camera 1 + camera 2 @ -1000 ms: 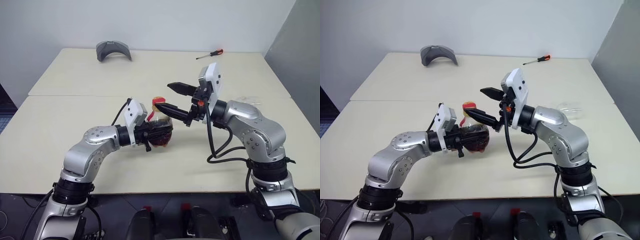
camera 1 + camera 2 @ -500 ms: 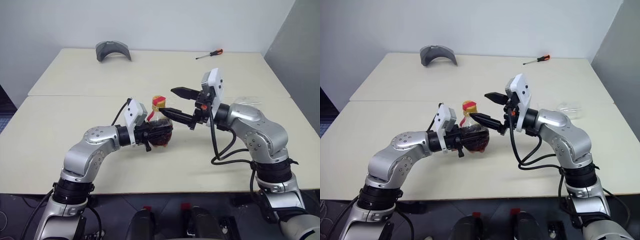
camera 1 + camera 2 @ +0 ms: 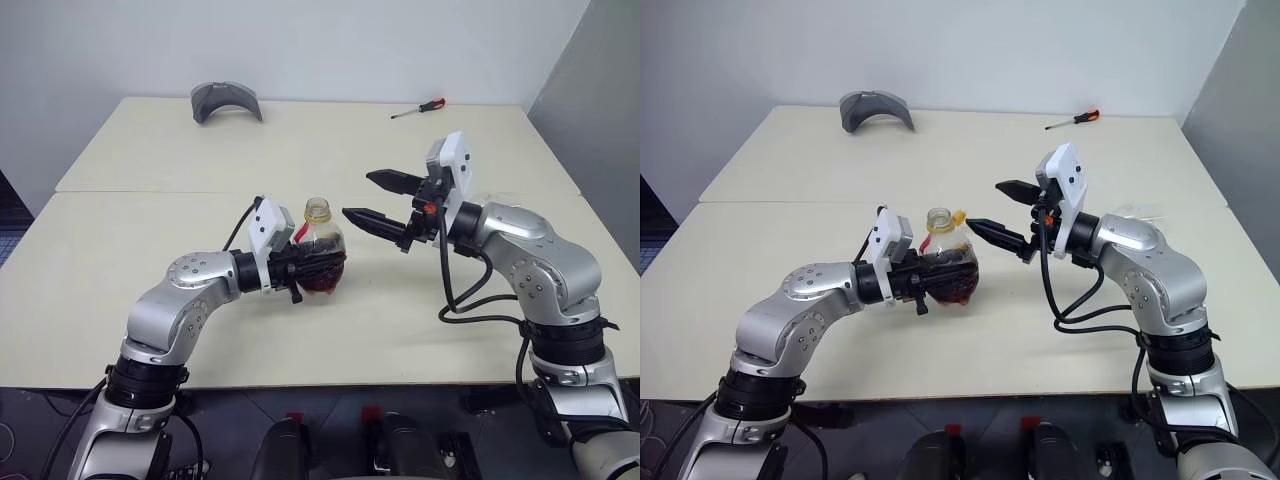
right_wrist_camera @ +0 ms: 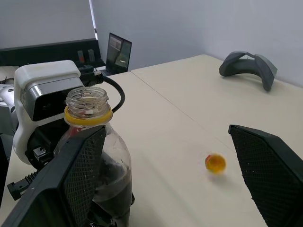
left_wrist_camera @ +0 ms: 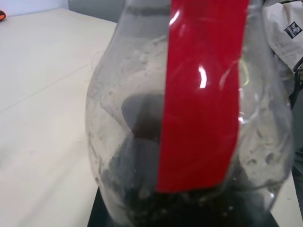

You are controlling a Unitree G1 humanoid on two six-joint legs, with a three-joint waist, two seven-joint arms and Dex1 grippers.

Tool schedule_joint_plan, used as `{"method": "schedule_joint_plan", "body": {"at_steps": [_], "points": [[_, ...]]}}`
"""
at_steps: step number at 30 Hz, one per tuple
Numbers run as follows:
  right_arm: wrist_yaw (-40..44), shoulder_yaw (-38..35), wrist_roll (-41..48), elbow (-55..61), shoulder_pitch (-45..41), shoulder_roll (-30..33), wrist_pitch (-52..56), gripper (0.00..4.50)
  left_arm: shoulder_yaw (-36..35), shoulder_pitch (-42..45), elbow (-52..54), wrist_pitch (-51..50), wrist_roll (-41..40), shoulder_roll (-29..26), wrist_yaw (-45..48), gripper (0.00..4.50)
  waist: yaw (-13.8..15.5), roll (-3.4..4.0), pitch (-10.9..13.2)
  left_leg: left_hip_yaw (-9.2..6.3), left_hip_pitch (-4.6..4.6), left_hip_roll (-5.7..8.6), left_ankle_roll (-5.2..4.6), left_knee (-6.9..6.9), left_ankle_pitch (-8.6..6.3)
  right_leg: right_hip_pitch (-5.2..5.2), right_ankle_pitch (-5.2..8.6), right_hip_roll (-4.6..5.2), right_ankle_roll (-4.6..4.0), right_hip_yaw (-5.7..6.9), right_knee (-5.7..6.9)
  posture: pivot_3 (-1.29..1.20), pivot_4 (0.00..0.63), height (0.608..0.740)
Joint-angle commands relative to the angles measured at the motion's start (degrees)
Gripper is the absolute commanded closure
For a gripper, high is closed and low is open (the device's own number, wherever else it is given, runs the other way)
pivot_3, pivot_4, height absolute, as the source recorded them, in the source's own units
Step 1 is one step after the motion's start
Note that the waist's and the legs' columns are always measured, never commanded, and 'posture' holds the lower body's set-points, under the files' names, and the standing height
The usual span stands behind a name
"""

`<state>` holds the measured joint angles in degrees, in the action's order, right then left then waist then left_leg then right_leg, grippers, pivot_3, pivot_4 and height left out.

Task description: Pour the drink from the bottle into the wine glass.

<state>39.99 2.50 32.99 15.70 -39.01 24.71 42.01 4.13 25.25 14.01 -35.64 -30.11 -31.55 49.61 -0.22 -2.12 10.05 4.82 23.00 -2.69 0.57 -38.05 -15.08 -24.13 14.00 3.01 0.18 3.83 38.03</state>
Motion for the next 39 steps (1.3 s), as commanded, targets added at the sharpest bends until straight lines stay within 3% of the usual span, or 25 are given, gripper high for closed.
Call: {"method": "schedule_joint_plan", "body": {"at_steps": [1, 15, 28, 39], "points": [[0.2, -1.5, 1.3, 2.0, 0.0, 0.1, -0.3, 0.09, -1.4, 1.1, 2.0, 1.6, -0.4, -0.3, 0.5, 3.51, 0.0, 0.0, 0.0, 0.0, 0.0, 0.0, 0.0, 0.0, 0.0, 0.0, 0.0, 0.0, 0.0, 0.0, 0.0, 0.0, 0.15, 0.74], [0.7, -1.7, 3.3, 5.8, 3.8, 0.7, 1.7, 0.09, -3.2, -1.2, 2.5, 2.2, 0.3, 0.3, -3.4, 3.51, 0.0, 0.0, 0.0, -0.02, 0.0, -0.01, 0.0, 0.0, 0.0, 0.0, 0.01, 0.01, 0.01, 0.0, 0.0, 0.0, 0.15, 0.74], [3.3, -0.1, 8.7, 10.9, 7.8, 2.4, 3.2, 0.09, -11.2, -3.0, -5.7, 9.0, 9.1, 4.9, -20.8, 3.51, 0.1, 0.0, 0.0, -0.04, -0.01, -0.03, 0.0, 0.0, 0.0, 0.02, 0.0, 0.03, 0.0, 0.02, 0.0, 0.0, 0.15, 0.74], [-7.3, 4.6, 0.5, 8.0, 5.1, -8.4, -2.2, 0.09, -17.8, 2.5, -22.4, 18.8, 13.8, 1.8, -25.7, 3.51, 0.1, -0.01, 0.0, -0.03, -0.01, -0.05, 0.01, -0.02, 0.0, 0.0, -0.02, 0.03, -0.03, 0.08, 0.03, 0.0, 0.15, 0.74]]}}
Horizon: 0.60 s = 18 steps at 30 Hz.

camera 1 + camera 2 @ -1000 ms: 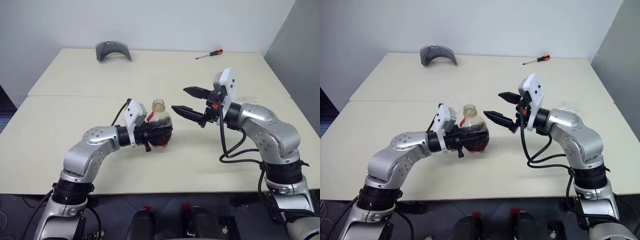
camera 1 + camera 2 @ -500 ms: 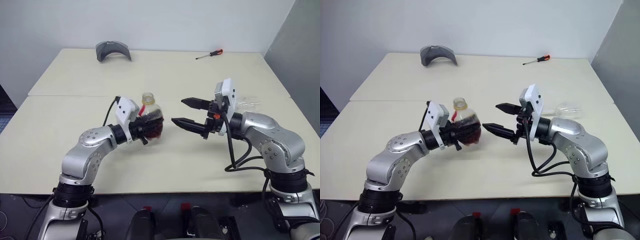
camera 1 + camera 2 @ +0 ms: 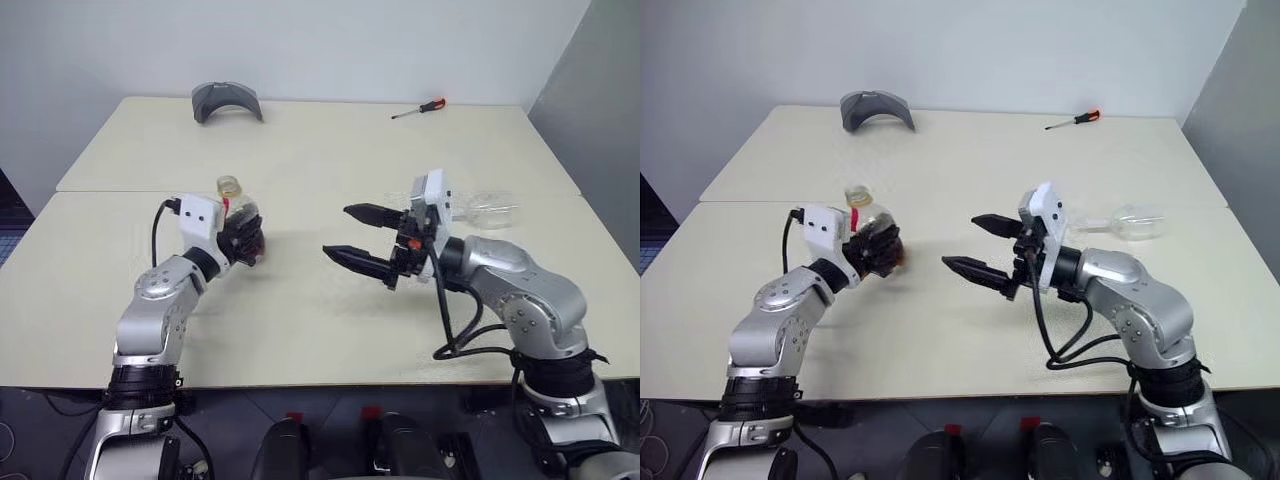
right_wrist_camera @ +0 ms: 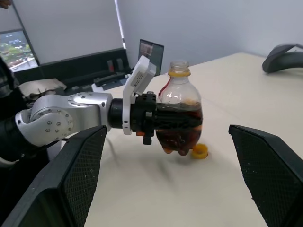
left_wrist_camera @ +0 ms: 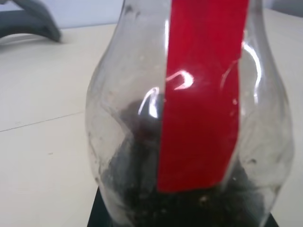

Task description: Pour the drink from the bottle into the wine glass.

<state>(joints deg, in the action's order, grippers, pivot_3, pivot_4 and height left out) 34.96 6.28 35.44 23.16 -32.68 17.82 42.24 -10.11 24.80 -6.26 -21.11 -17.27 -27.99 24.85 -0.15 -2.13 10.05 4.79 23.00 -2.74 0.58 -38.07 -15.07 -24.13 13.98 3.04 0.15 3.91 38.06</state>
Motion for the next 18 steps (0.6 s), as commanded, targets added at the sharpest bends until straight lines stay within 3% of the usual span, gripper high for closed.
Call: {"method": "schedule_joint_plan", "body": {"at_steps": [1, 11, 18], "points": [[-2.7, 1.1, -2.5, 0.4, -1.3, -2.1, -2.8, 0.09, -3.8, 3.5, -3.5, 5.0, 1.2, -2.0, -1.0, 3.51, 0.0, 0.0, 0.0, 0.0, 0.0, -0.01, 0.0, 0.0, 0.0, 0.0, 0.0, 0.0, 0.0, 0.0, 0.0, 0.0, 0.15, 0.74], [-5.2, 4.0, -6.2, 1.1, -0.8, -5.9, -4.8, 0.09, -5.6, 10.2, -17.4, 13.7, 3.2, -2.0, -2.9, 3.51, 0.0, -0.04, 0.0, 0.03, 0.05, 0.07, 0.02, 0.0, 0.0, 0.01, -0.13, 0.01, -0.22, 0.03, -0.06, 0.0, 0.15, 0.74], [-5.6, 4.8, -7.7, 0.8, -0.5, -6.5, -5.3, 0.09, -5.9, 9.1, -20.8, 16.6, 1.8, 0.2, -2.5, 3.51, 0.0, -0.04, 0.0, 0.03, 0.03, 0.03, 0.02, 0.0, 0.01, 0.0, -0.13, 0.01, -0.22, 0.04, -0.03, 0.0, 0.15, 0.74]]}}
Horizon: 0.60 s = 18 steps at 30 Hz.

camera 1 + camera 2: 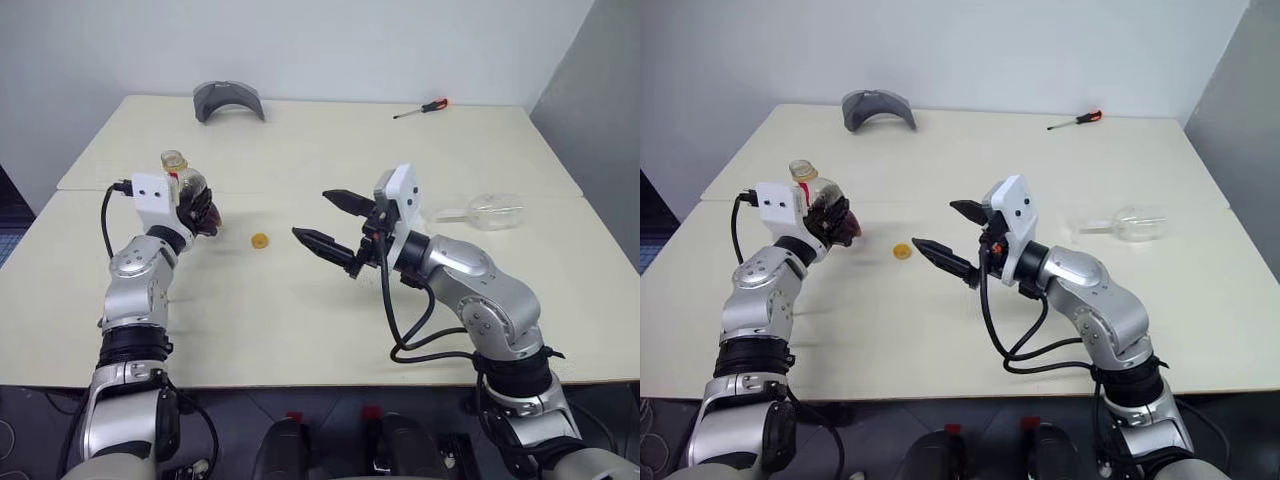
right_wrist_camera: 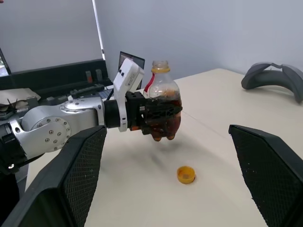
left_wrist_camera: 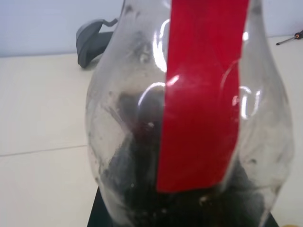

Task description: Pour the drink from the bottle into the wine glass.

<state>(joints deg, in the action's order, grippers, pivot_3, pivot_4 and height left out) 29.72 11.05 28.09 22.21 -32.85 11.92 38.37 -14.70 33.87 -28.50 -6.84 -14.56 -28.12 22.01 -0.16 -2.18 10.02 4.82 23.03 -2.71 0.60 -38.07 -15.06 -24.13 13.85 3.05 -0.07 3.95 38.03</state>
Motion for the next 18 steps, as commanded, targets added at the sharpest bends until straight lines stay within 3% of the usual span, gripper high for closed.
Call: {"method": "schedule_joint_plan", "body": {"at_steps": [1, 16, 17, 18], "points": [[-0.4, 0.1, -0.5, 1.7, -0.4, -0.7, -1.5, 0.09, -1.4, -0.3, 1.5, 2.4, -1.0, 0.6, 0.5, 3.51, 0.0, 0.0, 0.0, 0.01, 0.0, 0.0, 0.0, 0.0, 0.0, 0.0, 0.0, 0.0, 0.0, 0.0, 0.0, 0.0, 0.15, 0.74], [-0.8, -1.2, -1.8, -0.8, -1.7, -1.7, -2.5, 0.09, -3.2, -2.3, 1.4, 1.7, -1.9, 1.5, -0.8, 3.51, 0.0, 0.0, 0.0, -0.01, -0.01, 0.0, 0.0, 0.0, 0.0, 0.0, 0.0, 0.01, 0.0, 0.01, 0.02, 0.0, 0.15, 0.74], [-0.8, -1.3, -1.8, -0.9, -1.8, -1.6, -2.6, 0.09, -3.2, -2.4, 1.5, 1.6, -2.0, 1.6, -0.8, 2.83, 0.0, 0.0, 0.0, -0.01, -0.01, 0.0, 0.0, 0.0, 0.0, 0.01, 0.0, 0.01, 0.0, 0.01, 0.02, 0.0, 0.15, 0.74], [-0.8, -1.4, -1.9, -1.1, -1.9, -1.6, -2.6, 0.09, -3.2, -2.4, 1.5, 1.5, -2.2, 1.6, -0.7, 2.63, 0.0, 0.0, 0.0, -0.01, -0.01, 0.0, 0.0, 0.0, 0.0, 0.0, 0.0, 0.01, 0.0, 0.01, 0.01, 0.0, 0.15, 0.74]]}}
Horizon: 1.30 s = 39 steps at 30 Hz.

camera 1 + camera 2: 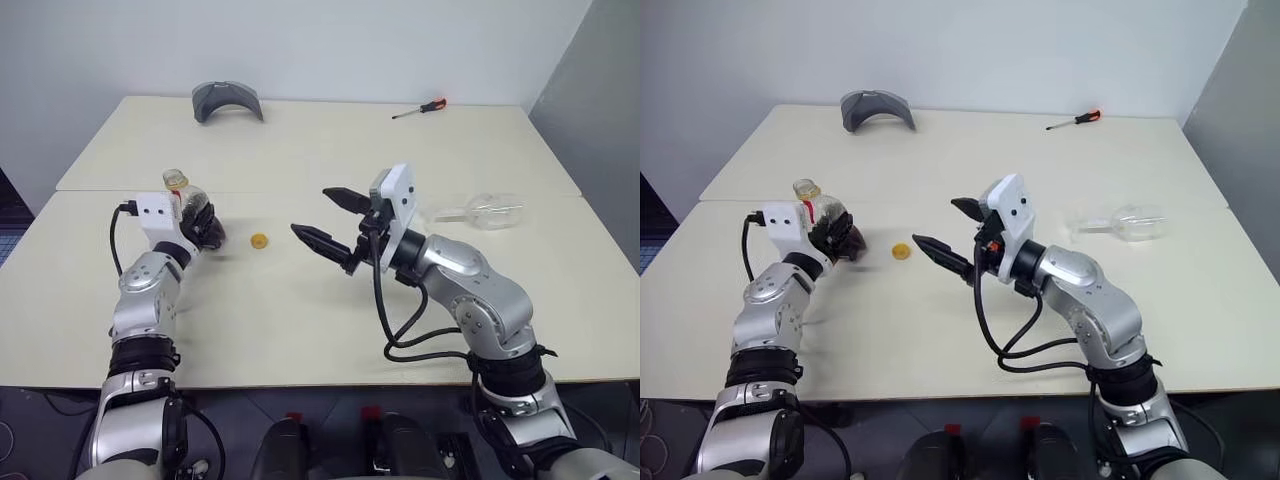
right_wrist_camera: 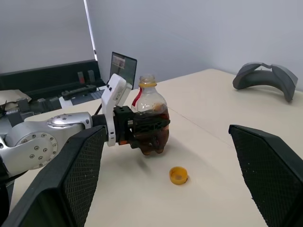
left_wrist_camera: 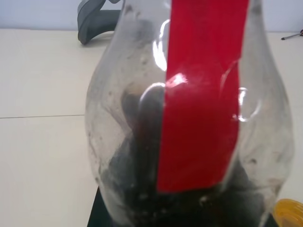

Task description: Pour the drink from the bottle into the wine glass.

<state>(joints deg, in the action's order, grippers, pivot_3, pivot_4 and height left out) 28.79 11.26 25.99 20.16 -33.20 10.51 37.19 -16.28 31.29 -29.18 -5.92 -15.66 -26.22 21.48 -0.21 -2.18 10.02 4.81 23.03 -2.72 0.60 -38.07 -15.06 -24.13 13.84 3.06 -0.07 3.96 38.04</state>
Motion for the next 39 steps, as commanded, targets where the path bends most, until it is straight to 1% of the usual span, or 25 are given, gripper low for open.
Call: {"method": "schedule_joint_plan", "body": {"at_steps": [1, 8, 14, 22, 31, 39], "points": [[0.1, -1.6, 0.2, 0.8, -1.6, -0.2, -1.5, 0.09, -1.7, 0.2, 2.1, 0.5, -1.3, -0.3, 0.0, 2.31, 0.0, 0.0, 0.0, 0.0, 0.0, 0.0, 0.0, 0.0, 0.0, 0.0, 0.0, 0.0, 0.0, 0.0, 0.0, 0.0, 0.15, 0.74], [0.1, -2.0, 0.0, 0.1, -2.1, -0.1, -1.9, 0.09, -2.0, 0.1, 2.5, 0.1, -1.4, -0.2, -0.1, 0.08, 0.0, 0.0, 0.0, 0.0, -0.02, -0.01, -0.01, 0.0, 0.0, 0.0, 0.0, 0.0, 0.0, 0.0, 0.04, 0.0, 0.15, 0.74], [0.0, -2.2, 0.0, -0.2, -2.3, -0.1, -2.0, 0.09, -2.1, -1.6, 5.8, -1.6, -1.8, -0.4, -0.7, 0.03, -0.1, 0.0, 0.0, 0.01, -0.02, 0.0, 0.0, 0.0, 0.0, 0.01, 0.0, 0.02, 0.0, -0.02, 0.02, 0.0, 0.15, 0.74], [-0.1, -2.1, 0.5, -0.3, -2.1, -1.1, -2.0, 0.09, -3.1, -9.3, 18.3, -7.0, -3.3, 0.2, -3.4, 0.03, -0.2, 0.0, 0.0, -0.01, -0.03, -0.02, 0.0, 0.01, 0.0, 0.0, 0.0, 0.06, 0.0, -0.03, 0.04, 0.0, 0.15, 0.74], [0.0, -2.2, 0.8, -0.3, -1.8, -1.6, -1.8, 0.09, -4.2, -13.6, 26.3, -11.3, -3.8, 1.1, -6.1, 0.03, -0.2, 0.0, 0.0, -0.02, -0.04, -0.02, 0.0, 0.0, 0.0, 0.02, 0.0, 0.06, 0.0, -0.03, 0.04, 0.0, 0.15, 0.74], [-0.1, -2.0, 1.2, 2.1, 0.3, -1.3, -0.8, 0.09, -4.4, -18.3, 34.0, -15.2, -5.1, 2.3, -7.1, 0.03, -0.1, -0.01, 0.0, -0.02, -0.04, -0.02, -0.01, 0.01, -0.01, 0.02, 0.0, 0.07, 0.0, -0.04, 0.02, 0.0, 0.15, 0.74]]}}
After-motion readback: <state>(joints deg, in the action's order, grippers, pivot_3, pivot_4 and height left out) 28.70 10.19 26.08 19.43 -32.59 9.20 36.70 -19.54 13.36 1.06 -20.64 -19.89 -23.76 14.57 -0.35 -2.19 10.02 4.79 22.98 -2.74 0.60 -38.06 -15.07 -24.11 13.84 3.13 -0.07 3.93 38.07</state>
